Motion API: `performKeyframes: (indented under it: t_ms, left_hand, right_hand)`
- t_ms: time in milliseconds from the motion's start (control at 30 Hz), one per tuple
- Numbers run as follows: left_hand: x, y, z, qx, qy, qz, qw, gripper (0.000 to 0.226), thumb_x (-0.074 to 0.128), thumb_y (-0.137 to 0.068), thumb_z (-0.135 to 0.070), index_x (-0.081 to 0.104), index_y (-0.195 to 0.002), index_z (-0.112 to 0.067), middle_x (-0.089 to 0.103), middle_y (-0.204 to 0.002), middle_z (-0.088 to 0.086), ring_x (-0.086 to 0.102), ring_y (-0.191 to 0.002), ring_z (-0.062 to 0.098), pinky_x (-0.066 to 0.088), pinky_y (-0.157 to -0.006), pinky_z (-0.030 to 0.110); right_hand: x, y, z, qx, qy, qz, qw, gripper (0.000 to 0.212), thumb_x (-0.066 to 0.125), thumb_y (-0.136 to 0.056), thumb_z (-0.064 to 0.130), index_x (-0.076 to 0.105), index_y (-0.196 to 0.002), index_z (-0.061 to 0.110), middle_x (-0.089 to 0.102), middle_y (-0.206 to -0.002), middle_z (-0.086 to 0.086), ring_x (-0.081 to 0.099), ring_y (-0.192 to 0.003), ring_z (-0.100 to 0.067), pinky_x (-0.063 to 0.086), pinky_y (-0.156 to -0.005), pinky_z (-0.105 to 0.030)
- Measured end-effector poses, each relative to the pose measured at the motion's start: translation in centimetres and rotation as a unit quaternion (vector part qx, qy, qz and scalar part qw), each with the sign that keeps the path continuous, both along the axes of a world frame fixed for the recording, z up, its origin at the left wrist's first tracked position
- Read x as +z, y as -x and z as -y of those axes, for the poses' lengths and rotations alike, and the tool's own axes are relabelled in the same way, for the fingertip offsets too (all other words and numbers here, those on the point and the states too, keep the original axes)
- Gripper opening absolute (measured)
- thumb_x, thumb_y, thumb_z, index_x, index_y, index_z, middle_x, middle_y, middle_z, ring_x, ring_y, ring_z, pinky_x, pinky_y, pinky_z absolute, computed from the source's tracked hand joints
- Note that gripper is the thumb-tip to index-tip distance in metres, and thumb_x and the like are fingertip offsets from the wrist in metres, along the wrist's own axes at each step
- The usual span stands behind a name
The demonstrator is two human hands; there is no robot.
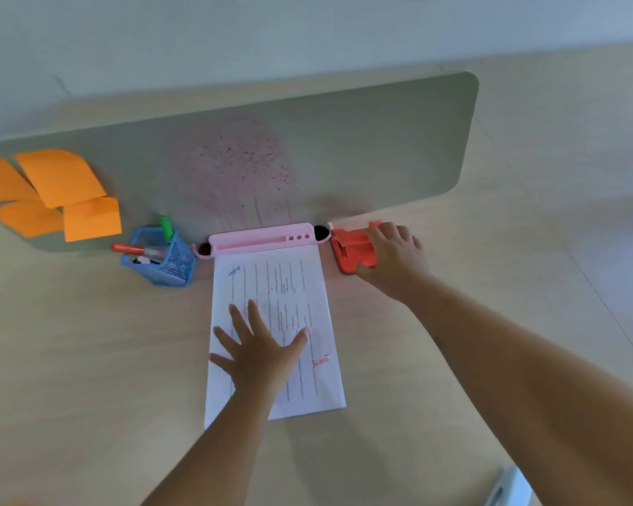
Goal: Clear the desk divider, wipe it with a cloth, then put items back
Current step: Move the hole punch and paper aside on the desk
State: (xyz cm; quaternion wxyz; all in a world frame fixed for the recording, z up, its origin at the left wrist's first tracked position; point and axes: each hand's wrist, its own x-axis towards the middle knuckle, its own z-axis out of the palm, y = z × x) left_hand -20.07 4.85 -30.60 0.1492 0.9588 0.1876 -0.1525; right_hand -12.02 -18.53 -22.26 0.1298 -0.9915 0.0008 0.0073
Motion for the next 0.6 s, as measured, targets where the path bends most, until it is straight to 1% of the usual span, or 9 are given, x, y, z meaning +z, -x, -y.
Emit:
performKeyframes:
  t_ms: [133, 233, 367, 467, 600]
  left_hand:
    - [-1.1, -0.3, 0.3, 0.025, -0.001, -0.017, 1.000, 0.114, 0.029, -0.067, -0.094, -0.010, -0.151, -0.030, -0.015, -0.162, 0.001, -0.009, -0.147, 0.040, 0.001, -0.111, 0.068]
    - [-1.8, -0.4, 0.3, 0.030, -0.005, -0.019, 0.999, 0.116, 0.023, -0.065, -0.096, -0.011, -0.152, -0.028, -0.018, -0.162, 0.001, -0.013, -0.146, 0.040, -0.001, -0.110, 0.069]
    - [-2.2, -0.4, 0.5, 0.025, -0.003, -0.035, 0.999, 0.121, 0.017, -0.059, -0.099, -0.019, -0.149, -0.027, -0.026, -0.159, 0.001, -0.021, -0.144, 0.038, -0.005, -0.109, 0.070]
    - [-2.1, -0.1, 0.4, 0.000, -0.010, -0.037, 0.999, 0.123, 0.011, -0.056, -0.101, -0.023, -0.148, -0.028, -0.028, -0.158, 0.000, -0.023, -0.144, 0.038, -0.007, -0.109, 0.069]
    - [-1.8, 0.6, 1.0, -0.071, -0.024, -0.028, 0.997, 0.120, 0.009, -0.057, -0.101, -0.024, -0.148, -0.029, -0.025, -0.159, -0.001, -0.023, -0.145, 0.037, -0.008, -0.110, 0.068]
  right_hand:
    - [-1.4, -3.3, -0.8, 0.037, 0.028, 0.005, 0.999, 0.052, 0.060, -0.080, 0.044, 0.053, -0.124, 0.017, 0.053, -0.125, -0.005, 0.045, -0.117, -0.029, 0.031, -0.102, -0.038]
    - [-2.7, -5.2, -1.4, 0.057, 0.055, -0.008, 0.997, 0.047, 0.057, -0.084, 0.047, 0.056, -0.117, 0.014, 0.058, -0.116, -0.007, 0.049, -0.111, -0.030, 0.033, -0.099, -0.038]
    - [-3.6, -6.2, -1.3, 0.076, 0.087, -0.007, 0.993, 0.035, 0.051, -0.090, 0.041, 0.058, -0.106, 0.011, 0.062, -0.106, -0.010, 0.054, -0.103, -0.031, 0.037, -0.093, -0.039]
    - [-3.5, -5.6, -0.3, 0.093, 0.121, -0.007, 0.988, 0.031, 0.049, -0.091, 0.042, 0.060, -0.098, 0.013, 0.064, -0.097, -0.008, 0.056, -0.094, -0.030, 0.038, -0.086, -0.038]
    - [-2.9, -2.5, 2.8, 0.109, 0.132, -0.002, 0.985, 0.032, 0.049, -0.093, 0.042, 0.062, -0.087, 0.013, 0.068, -0.087, -0.007, 0.060, -0.085, -0.030, 0.040, -0.081, -0.036]
